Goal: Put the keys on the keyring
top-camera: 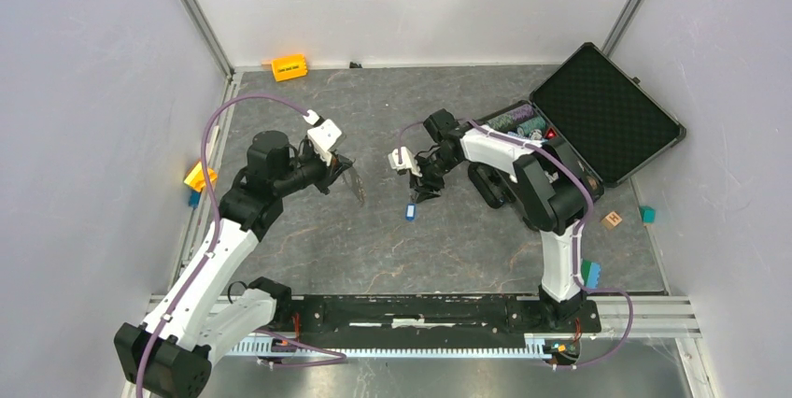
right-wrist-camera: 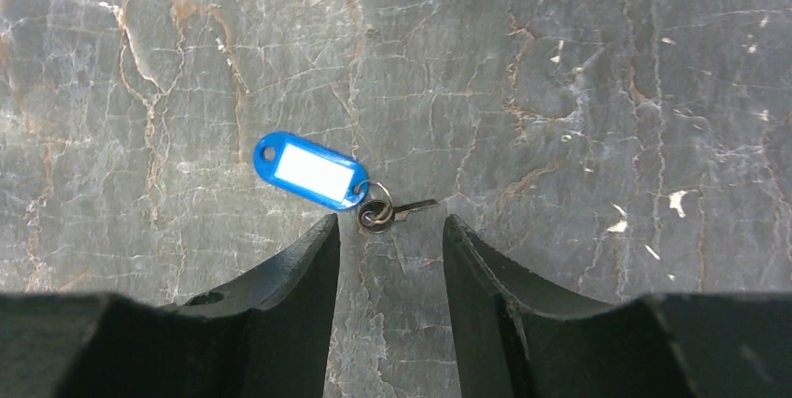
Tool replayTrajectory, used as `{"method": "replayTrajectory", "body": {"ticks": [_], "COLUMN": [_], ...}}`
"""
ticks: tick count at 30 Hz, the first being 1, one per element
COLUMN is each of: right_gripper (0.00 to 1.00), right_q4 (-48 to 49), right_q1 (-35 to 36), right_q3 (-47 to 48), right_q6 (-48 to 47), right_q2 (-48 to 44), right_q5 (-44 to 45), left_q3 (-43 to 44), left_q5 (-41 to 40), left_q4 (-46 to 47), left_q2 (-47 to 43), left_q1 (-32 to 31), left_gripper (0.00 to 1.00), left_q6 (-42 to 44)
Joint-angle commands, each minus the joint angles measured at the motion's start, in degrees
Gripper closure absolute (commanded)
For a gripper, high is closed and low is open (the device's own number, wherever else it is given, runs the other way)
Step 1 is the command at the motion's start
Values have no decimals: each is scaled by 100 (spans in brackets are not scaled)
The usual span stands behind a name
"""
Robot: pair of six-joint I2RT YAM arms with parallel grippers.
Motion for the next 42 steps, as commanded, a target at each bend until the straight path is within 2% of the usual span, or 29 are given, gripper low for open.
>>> {"method": "replayTrajectory", "body": {"ticks": [1, 24, 36, 42], "right_gripper": [51, 56, 67, 62], "right_q4": [-738, -659, -870, -1066], "right_q1": [-1, 125, 163, 163], "right_q3": [377, 505, 522, 517], "right_q6": [-620, -516, -698, -841], "right_q2": [179, 423, 423, 277], "right_q5": [-347, -472, -424, -402], "left_q3": [7, -40, -48, -53], "left_q5": [175, 386, 421, 421], "left_q4": [151, 126, 117, 135], "left_q2": [-101, -244, -253, -251], "left_q1": [39, 51, 63, 57], "left_gripper": [98, 98, 98, 98], "left_q6": [75, 155, 153, 157]}}
